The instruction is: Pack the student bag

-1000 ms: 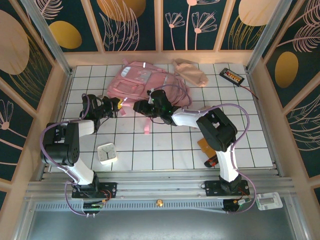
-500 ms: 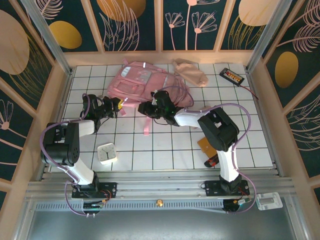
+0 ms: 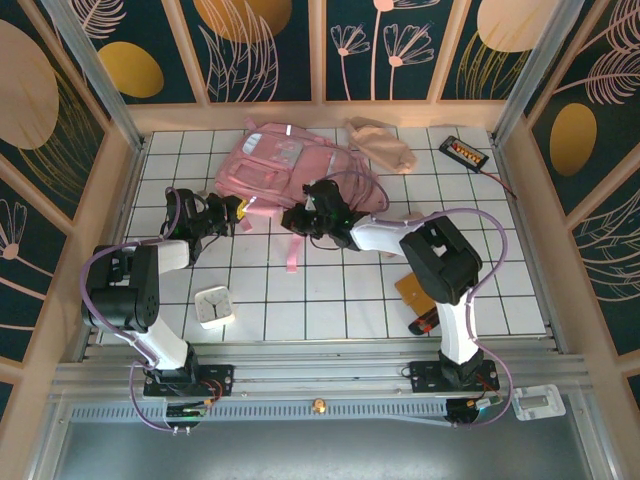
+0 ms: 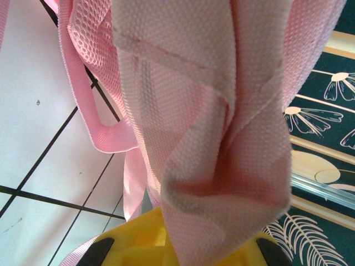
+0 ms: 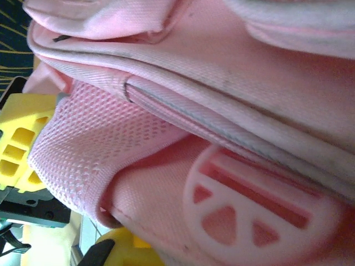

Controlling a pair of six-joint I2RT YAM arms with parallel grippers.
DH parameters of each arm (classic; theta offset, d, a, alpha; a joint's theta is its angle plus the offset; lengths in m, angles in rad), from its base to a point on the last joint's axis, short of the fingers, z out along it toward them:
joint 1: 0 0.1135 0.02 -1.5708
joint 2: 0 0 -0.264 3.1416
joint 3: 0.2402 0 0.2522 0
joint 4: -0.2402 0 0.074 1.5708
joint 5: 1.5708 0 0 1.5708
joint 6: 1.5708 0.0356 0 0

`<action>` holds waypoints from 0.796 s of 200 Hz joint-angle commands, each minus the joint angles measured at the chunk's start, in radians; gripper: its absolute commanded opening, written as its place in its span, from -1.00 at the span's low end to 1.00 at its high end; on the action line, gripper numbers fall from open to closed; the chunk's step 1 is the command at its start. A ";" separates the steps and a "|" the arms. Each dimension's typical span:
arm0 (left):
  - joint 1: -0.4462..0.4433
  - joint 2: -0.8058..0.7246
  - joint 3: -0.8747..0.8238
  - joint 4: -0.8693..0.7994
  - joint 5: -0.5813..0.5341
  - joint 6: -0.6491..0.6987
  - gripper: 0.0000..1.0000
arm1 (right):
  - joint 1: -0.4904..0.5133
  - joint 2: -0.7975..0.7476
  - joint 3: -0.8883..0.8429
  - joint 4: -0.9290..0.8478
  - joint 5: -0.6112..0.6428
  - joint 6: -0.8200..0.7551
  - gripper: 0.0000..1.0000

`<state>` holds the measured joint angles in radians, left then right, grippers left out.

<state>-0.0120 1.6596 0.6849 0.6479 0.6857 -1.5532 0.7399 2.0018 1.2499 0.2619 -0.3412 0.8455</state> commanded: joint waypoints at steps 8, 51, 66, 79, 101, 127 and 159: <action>0.040 -0.020 0.038 -0.003 0.077 0.062 -1.00 | -0.031 -0.098 0.015 -0.274 0.100 -0.024 -1.00; 0.108 -0.018 0.127 -0.185 0.077 0.219 -1.00 | -0.072 -0.209 -0.054 -0.477 0.164 -0.069 -1.00; 0.117 -0.017 0.151 -0.237 0.074 0.263 -1.00 | -0.099 -0.236 -0.078 -0.516 0.180 -0.080 -1.00; 0.124 -0.017 0.169 -0.277 0.073 0.295 -1.00 | -0.123 -0.253 -0.091 -0.541 0.193 -0.086 -1.00; 0.139 -0.017 0.195 -0.347 0.066 0.352 -1.00 | -0.159 -0.259 -0.096 -0.588 0.206 -0.103 -1.00; 0.165 -0.007 0.238 -0.444 0.057 0.431 -1.00 | -0.181 -0.252 -0.087 -0.619 0.220 -0.119 -1.00; 0.214 0.045 0.346 -0.578 0.032 0.561 -1.00 | -0.178 -0.227 -0.035 -0.652 0.229 -0.158 -1.00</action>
<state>0.1333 1.6733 0.9131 0.1532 0.7620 -1.1336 0.5762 1.7741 1.1782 -0.2890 -0.1997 0.7300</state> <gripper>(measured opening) 0.046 0.051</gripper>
